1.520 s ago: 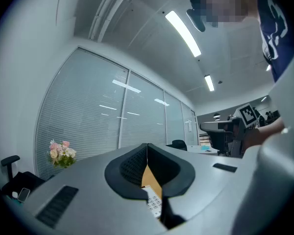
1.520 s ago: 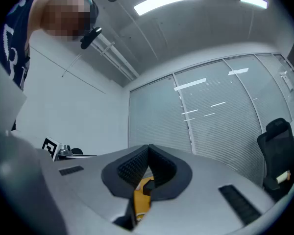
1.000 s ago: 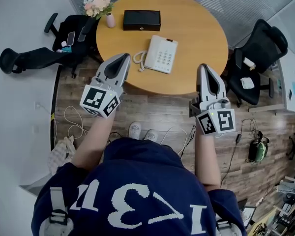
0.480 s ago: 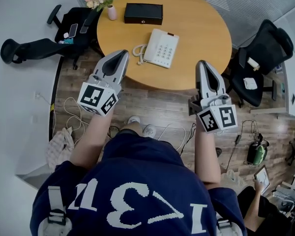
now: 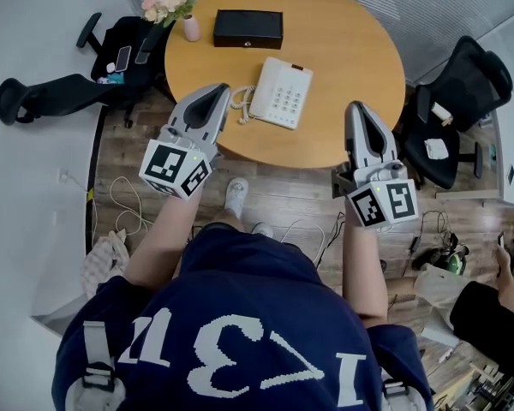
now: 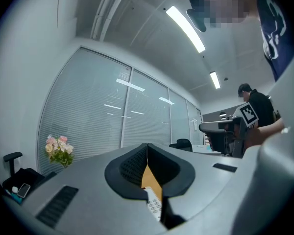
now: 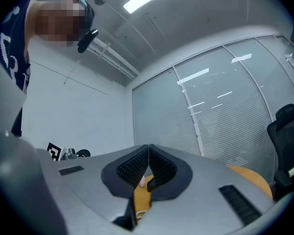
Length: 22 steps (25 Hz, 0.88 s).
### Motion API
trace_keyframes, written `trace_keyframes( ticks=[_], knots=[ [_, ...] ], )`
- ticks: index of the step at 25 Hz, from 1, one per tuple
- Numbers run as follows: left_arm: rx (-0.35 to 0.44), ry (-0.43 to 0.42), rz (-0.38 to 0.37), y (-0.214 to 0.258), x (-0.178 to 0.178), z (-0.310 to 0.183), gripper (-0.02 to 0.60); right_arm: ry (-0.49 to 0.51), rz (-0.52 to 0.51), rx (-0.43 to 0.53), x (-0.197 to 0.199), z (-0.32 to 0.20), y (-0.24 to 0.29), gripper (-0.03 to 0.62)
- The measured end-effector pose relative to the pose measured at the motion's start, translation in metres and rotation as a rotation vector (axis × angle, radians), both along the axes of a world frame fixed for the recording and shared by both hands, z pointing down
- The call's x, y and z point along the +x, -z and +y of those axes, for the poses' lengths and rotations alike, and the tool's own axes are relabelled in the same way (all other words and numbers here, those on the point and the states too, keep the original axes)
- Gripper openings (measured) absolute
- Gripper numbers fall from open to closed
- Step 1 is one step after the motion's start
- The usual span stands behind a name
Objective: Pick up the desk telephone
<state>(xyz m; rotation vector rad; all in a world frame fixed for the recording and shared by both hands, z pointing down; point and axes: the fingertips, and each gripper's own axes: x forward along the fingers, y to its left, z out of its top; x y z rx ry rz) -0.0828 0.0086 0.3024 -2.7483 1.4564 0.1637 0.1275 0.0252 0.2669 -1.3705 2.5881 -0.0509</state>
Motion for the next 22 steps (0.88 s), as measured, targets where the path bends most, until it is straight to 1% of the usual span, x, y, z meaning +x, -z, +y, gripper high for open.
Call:
trace_keyframes(
  ticks=[4, 8, 11, 13, 18, 22],
  knots=[
    [0.016, -0.043, 0.002, 0.005, -0.001, -0.040, 0.016, -0.029, 0.010, 0.020, -0.006, -0.033, 0.009, 0.028],
    [0.034, -0.105, 0.016, 0.010, -0.003, -0.079, 0.016, -0.078, 0.001, 0.043, -0.009, -0.065, 0.014, 0.028],
    [0.049, -0.126, 0.032, 0.014, -0.008, -0.107, 0.015, -0.112, -0.003, 0.045, -0.012, -0.088, 0.012, 0.028],
    [0.062, -0.138, 0.030, 0.015, -0.008, -0.123, 0.015, -0.130, -0.006, 0.040, -0.014, -0.101, 0.009, 0.028],
    [0.037, -0.168, 0.038, 0.007, -0.007, -0.156, 0.015, -0.155, -0.004, 0.006, -0.018, -0.125, -0.003, 0.028],
    [0.016, -0.167, 0.033, -0.001, -0.009, -0.171, 0.015, -0.155, 0.004, -0.015, -0.019, -0.136, -0.010, 0.028]
  ],
)
